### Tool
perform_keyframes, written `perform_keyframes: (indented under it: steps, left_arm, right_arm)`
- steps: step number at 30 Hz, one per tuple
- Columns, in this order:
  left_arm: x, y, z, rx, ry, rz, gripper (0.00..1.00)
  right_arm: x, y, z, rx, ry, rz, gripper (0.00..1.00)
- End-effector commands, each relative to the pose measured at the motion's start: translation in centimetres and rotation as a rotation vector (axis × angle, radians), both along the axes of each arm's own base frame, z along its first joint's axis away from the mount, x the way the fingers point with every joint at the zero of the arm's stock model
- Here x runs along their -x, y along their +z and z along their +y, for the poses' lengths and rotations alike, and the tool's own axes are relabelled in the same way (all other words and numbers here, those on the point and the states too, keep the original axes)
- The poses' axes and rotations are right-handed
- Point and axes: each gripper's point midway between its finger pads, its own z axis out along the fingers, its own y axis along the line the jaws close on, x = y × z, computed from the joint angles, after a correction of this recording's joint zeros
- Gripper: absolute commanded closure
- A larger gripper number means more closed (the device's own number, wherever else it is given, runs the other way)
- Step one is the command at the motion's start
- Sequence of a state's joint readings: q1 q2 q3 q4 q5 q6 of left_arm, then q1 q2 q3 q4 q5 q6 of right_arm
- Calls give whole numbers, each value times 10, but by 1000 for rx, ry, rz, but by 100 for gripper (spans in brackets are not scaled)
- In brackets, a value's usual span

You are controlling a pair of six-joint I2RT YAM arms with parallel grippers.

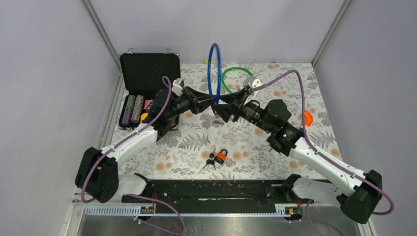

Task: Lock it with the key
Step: Lock the lock.

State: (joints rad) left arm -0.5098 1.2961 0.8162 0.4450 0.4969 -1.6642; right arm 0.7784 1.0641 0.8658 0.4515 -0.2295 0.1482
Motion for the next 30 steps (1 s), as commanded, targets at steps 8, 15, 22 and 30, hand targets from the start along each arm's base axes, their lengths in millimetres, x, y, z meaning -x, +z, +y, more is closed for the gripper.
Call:
perform_keyframes:
  steps: [8, 15, 22, 30]
  left_arm:
    - [-18, 52, 14, 58, 80, -201, 100]
    - [-20, 60, 15, 66, 93, -250, 100]
    - [-13, 61, 19, 38, 96, -274, 100]
    - [-7, 64, 20, 36, 81, -287, 100]
  right_arm:
    - [17, 26, -24, -4, -67, 227, 20]
    - [11, 7, -22, -8, -100, 331, 19]
    - [-7, 28, -14, -27, -123, 222, 28]
    - [-34, 30, 1, -1, -170, 201, 73]
